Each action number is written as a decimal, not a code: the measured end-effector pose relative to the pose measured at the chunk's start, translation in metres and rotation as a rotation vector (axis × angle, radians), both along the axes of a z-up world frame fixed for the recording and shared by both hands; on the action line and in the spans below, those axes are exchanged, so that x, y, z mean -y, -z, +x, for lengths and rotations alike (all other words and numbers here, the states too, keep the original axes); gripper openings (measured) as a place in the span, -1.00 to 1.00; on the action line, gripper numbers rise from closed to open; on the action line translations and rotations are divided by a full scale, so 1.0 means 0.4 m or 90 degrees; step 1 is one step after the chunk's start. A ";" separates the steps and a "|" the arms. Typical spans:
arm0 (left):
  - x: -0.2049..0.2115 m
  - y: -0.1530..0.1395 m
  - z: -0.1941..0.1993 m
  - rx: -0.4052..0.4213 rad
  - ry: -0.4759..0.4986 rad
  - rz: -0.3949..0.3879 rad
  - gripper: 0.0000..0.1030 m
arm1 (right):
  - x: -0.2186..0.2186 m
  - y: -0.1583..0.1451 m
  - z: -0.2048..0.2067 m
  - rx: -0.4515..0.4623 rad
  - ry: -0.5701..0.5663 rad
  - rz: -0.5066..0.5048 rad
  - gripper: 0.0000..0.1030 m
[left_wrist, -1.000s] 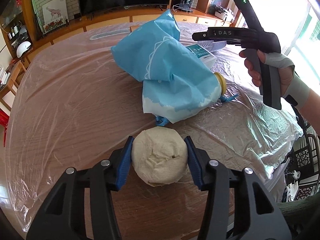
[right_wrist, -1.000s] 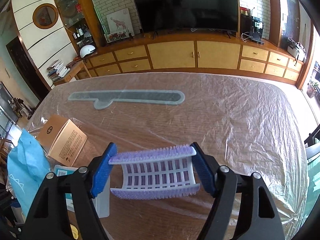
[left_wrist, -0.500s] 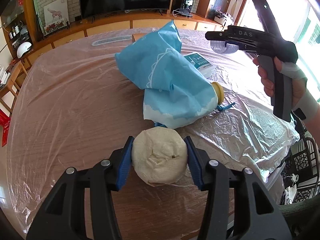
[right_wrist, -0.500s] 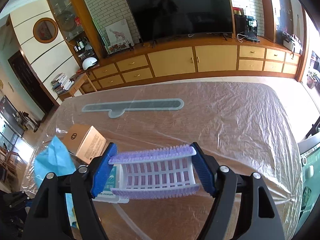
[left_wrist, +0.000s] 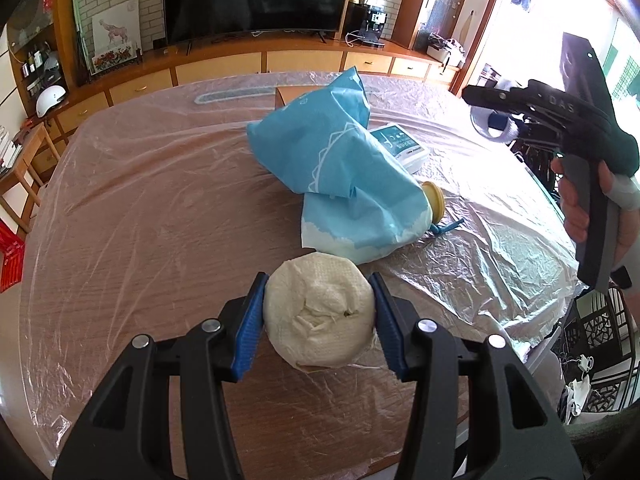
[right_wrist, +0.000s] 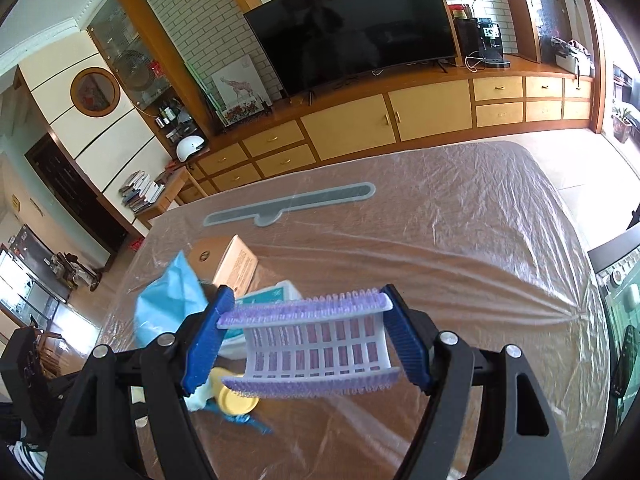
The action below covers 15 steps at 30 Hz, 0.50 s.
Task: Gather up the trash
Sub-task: 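Carry the lavender roller and dough lump over the black bin with both tools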
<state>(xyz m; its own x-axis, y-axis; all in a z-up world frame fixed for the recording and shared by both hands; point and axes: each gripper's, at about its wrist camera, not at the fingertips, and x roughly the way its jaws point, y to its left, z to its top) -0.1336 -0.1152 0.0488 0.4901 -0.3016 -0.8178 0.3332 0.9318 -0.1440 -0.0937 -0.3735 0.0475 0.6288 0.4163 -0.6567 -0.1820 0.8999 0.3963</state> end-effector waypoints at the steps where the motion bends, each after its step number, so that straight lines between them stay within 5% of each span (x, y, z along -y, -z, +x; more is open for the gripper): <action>1: -0.002 -0.003 -0.001 0.001 0.001 -0.001 0.00 | -0.004 -0.005 -0.011 0.000 -0.001 0.001 0.42; 15: -0.038 -0.039 -0.098 0.013 0.038 -0.020 0.00 | -0.104 -0.052 -0.241 -0.014 -0.061 0.028 0.42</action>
<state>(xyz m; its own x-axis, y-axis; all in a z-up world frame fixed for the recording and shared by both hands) -0.1726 -0.1001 0.0644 0.4868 -0.3563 -0.7976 0.3910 0.9053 -0.1658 -0.1902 -0.3319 0.0684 0.5704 0.5029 -0.6494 -0.2569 0.8602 0.4406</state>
